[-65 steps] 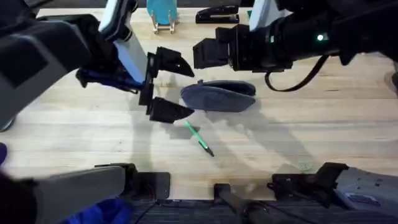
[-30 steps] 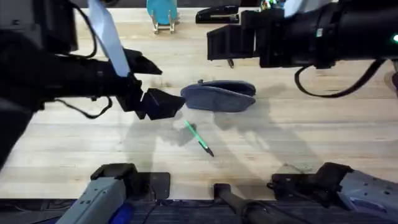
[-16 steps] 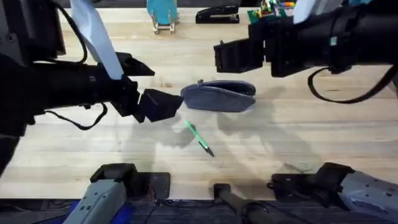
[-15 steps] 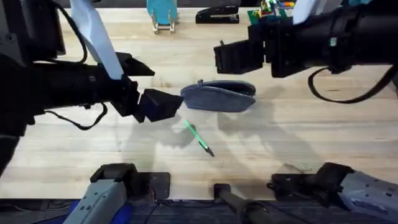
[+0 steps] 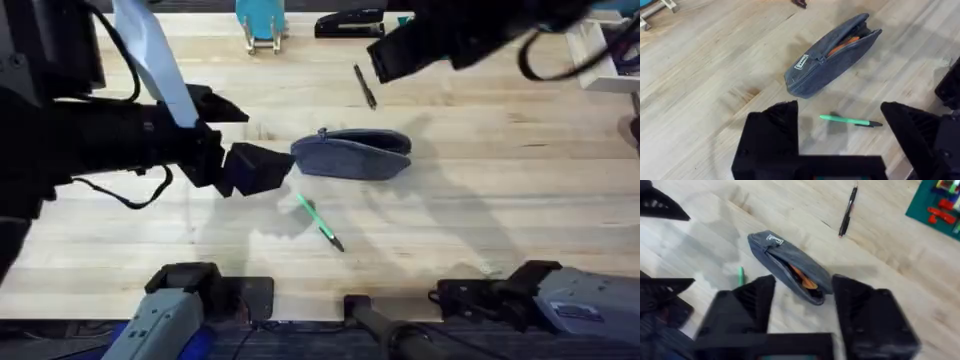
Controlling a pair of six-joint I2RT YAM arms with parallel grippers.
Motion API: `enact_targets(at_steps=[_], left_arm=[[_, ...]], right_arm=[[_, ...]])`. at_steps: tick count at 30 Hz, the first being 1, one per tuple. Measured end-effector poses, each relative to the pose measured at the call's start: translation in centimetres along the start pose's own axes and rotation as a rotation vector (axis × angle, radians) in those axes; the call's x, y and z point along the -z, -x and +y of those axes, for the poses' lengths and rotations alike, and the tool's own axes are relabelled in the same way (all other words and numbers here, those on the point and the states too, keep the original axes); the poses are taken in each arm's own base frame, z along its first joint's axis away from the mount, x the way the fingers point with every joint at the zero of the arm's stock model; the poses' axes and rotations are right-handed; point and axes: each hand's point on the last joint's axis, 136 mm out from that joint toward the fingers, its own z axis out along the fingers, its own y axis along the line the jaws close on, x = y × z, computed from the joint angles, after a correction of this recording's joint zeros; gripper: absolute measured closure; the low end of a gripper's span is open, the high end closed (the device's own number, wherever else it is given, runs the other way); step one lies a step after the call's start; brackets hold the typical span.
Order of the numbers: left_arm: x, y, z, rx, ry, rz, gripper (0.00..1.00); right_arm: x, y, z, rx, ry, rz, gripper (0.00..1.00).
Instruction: Unzip the bag, pick up the pens from the table one at a time and place them inside, then zip the bag closed.
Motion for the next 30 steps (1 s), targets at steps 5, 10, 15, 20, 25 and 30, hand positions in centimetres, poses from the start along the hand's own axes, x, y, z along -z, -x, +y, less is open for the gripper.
enact_targets(at_steps=[5,10,15,20,25,30], left_arm=[[0.0,0.0,0.0,0.000,0.000,0.000,0.006],[0.0,0.0,0.0,0.000,0.000,0.000,0.006],[0.0,0.0,0.0,0.000,0.000,0.000,0.006],[0.0,0.0,0.0,0.000,0.000,0.000,0.006],[0.0,0.0,0.0,0.000,0.000,0.000,0.006],[0.0,0.0,0.0,0.000,0.000,0.000,0.006]], right_arm=[[-2.3,0.5,0.1,0.085,0.003,0.062,0.906],[-3.6,0.1,0.1,0.145,0.006,0.101,0.972],[-3.7,-1.0,0.1,0.256,0.016,0.150,0.973],[-3.3,-2.9,0.3,0.424,0.065,0.224,0.971],[-3.4,-3.7,0.7,0.543,0.111,0.252,0.972],[-4.6,-4.1,0.8,0.600,0.135,0.289,0.970]])
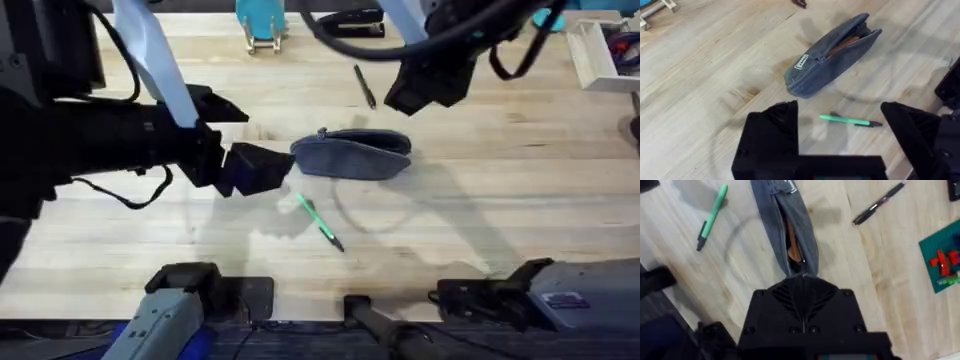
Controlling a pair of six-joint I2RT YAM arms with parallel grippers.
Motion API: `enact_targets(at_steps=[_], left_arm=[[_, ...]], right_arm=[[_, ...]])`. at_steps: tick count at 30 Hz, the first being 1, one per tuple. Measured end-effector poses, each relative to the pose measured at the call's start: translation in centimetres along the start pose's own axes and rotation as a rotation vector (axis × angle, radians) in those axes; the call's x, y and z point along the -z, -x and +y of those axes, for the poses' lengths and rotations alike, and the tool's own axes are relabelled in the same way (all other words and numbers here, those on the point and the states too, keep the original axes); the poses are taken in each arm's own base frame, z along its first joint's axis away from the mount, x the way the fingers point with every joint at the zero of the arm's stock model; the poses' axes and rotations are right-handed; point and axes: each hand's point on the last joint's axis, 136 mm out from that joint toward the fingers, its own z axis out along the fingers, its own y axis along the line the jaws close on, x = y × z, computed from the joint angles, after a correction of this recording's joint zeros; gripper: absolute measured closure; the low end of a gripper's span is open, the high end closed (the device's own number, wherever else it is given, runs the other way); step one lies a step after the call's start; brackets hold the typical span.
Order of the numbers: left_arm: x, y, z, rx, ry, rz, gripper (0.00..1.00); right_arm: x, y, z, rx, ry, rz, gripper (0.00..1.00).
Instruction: Unzip the bag, pick up the pens from the table one at a time and place them inside, then zip the bag closed.
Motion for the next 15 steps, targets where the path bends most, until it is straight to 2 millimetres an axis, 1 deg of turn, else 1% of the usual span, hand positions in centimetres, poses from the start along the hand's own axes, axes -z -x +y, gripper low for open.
enact_targets(at_steps=[8,15], left_arm=[[0.0,0.0,0.0,0.000,0.000,0.000,0.006],[0.0,0.0,0.0,0.000,0.000,0.000,0.006]], right_arm=[[-1.6,-0.2,0.1,0.117,0.037,0.048,0.969],[-3.4,0.2,0.9,0.150,0.116,0.059,0.969]])
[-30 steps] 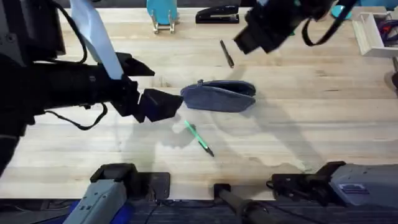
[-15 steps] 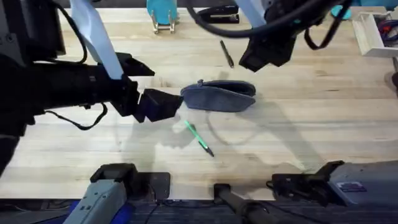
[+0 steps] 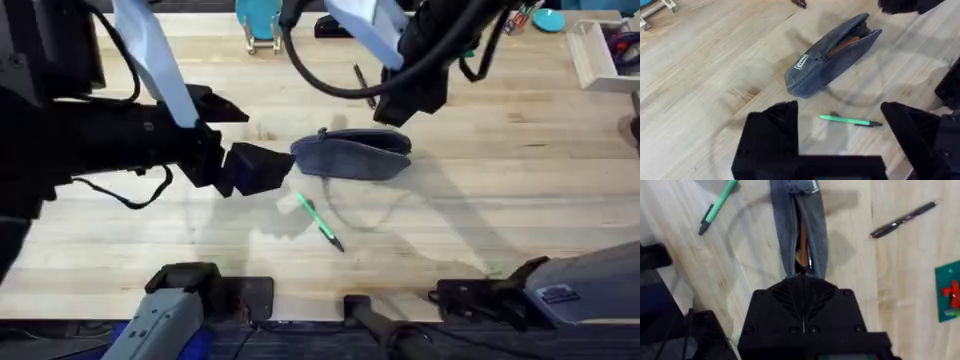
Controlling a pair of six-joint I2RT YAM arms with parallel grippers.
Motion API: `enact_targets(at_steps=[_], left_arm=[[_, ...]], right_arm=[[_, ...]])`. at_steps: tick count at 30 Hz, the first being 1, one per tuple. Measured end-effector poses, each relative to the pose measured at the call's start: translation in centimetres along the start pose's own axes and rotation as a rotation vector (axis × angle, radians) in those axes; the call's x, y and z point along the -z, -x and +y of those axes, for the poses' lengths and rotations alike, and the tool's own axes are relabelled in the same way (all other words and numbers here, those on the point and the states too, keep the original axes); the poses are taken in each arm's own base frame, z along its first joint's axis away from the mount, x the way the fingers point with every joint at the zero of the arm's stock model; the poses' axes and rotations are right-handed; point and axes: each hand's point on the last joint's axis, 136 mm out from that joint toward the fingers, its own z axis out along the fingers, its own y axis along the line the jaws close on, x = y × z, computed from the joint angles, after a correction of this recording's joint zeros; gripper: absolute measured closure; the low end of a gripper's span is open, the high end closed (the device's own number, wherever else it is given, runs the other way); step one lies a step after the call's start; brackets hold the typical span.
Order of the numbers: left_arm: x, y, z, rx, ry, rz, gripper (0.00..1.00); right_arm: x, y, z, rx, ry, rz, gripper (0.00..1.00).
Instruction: Unzip the bag, pick up the pens from the table one at a time and place them inside, then zip the bag closed.
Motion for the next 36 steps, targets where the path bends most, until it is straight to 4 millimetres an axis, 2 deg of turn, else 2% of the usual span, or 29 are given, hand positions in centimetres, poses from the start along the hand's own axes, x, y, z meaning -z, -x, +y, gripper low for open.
enact_targets(at_steps=[5,12,18,24,36], left_arm=[[0.0,0.0,0.0,0.000,0.000,0.000,0.006],[0.0,0.0,0.0,0.000,0.000,0.000,0.006],[0.0,0.0,0.0,0.000,0.000,0.000,0.005],[0.0,0.0,0.0,0.001,0.000,0.000,0.005],[0.0,0.0,0.0,0.000,0.000,0.000,0.005]], right_arm=[[-1.3,0.4,-0.2,0.004,0.025,0.008,0.967],[-1.9,1.1,-0.6,0.008,0.019,-0.022,0.968],[-4.9,0.1,0.0,0.002,0.052,0.008,0.967],[-7.2,0.2,-0.7,-0.015,0.029,-0.018,0.967],[-10.2,-1.2,-0.2,-0.036,0.046,-0.001,0.967]])
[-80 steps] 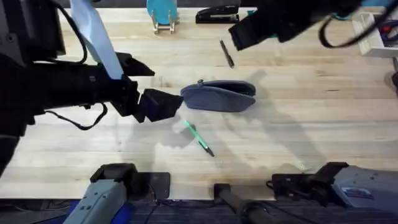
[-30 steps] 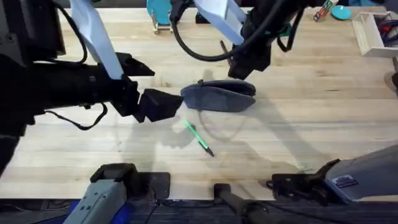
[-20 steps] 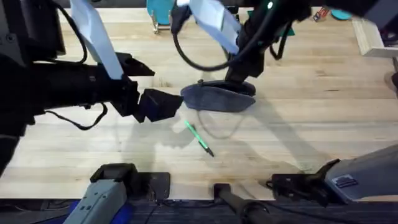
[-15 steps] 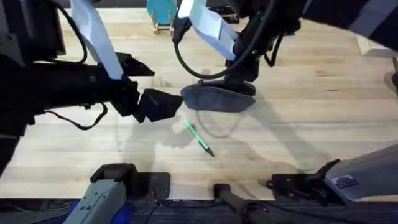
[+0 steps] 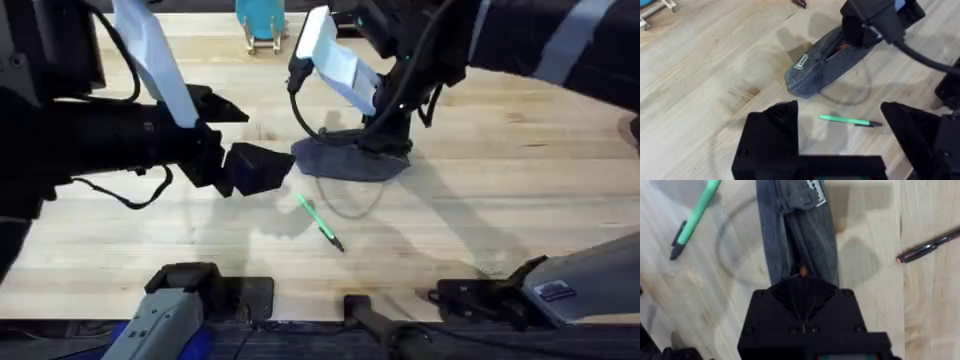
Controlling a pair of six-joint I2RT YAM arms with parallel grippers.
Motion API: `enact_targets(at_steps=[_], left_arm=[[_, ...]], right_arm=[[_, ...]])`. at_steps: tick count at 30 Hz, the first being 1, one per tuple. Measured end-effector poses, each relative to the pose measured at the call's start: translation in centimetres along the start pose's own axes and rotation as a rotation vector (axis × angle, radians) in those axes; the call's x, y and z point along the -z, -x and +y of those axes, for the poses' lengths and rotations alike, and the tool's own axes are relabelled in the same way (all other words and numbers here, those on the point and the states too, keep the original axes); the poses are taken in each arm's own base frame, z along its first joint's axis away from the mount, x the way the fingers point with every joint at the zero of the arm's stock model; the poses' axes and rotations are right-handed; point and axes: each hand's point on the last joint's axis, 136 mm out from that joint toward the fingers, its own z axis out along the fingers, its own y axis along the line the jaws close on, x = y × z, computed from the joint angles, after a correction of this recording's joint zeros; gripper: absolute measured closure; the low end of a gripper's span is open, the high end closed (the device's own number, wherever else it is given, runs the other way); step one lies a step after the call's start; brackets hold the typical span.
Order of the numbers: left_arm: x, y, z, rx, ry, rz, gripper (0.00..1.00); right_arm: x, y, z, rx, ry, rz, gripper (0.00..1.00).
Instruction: Unzip the bag, pick up the pens from the table one at a time and place them inside, then zip the bag closed.
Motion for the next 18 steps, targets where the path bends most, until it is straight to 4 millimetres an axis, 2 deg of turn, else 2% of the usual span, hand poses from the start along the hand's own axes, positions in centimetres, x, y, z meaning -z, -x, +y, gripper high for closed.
enact_targets(at_steps=[5,11,18], left_arm=[[0.0,0.0,0.0,0.000,0.000,0.000,0.004],[0.0,0.0,0.0,0.001,0.000,0.000,0.004],[0.0,0.0,0.0,0.000,0.000,0.000,0.005]], right_arm=[[-1.3,-0.3,0.0,-0.001,-0.004,-0.008,0.967],[-1.4,-0.2,-0.1,0.000,-0.010,-0.014,0.966],[-1.4,-0.2,-0.1,-0.003,-0.010,-0.014,0.874]])
